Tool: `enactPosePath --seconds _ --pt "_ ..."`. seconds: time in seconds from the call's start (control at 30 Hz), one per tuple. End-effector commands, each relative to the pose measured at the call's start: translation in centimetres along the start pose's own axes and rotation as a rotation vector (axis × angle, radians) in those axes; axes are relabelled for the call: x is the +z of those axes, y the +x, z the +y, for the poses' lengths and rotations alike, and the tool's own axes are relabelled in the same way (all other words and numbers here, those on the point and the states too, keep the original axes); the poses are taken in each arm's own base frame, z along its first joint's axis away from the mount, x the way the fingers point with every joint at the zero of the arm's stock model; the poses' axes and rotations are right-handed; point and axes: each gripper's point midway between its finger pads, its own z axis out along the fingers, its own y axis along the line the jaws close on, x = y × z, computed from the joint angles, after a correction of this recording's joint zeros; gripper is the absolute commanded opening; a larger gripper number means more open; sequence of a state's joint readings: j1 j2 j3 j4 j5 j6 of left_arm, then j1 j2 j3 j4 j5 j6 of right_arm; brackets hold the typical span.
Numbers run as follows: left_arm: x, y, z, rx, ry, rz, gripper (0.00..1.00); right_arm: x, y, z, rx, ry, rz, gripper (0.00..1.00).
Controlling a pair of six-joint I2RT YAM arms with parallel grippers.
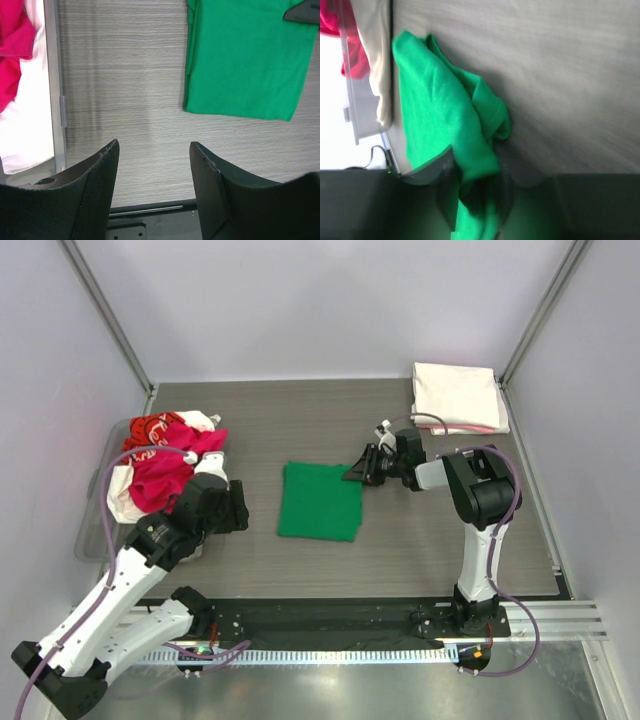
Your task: Fold and stack the t-shirts
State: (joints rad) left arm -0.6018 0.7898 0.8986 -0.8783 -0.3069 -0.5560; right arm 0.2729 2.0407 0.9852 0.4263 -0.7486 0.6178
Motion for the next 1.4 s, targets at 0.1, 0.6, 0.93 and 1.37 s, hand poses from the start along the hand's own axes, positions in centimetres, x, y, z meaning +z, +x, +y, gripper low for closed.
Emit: enactPosePath --seconds 0.1,0.6,0.93,1.37 --pt "-0.1 -1.1 0.0 -0.008 0.002 -0.051 0.59 -0.2 2.4 0.6 0.063 -0.042 0.073 0.01" --pt "-1.0 -2.0 1.0 0.016 -0.042 -0.077 0.59 -10.5 -11.8 3.2 -0.415 0.434 -0.052 0.01" --pt "0.7 -0.7 1.2 0.026 -0.087 -0.015 0.55 -17.6 -21.3 5.0 -0.633 0.549 -0.188 0.01" --pt "2.0 0.3 1.3 0.038 -0.128 0.049 0.54 -22.0 -29.6 5.9 -0.712 0.557 -0.292 0.01"
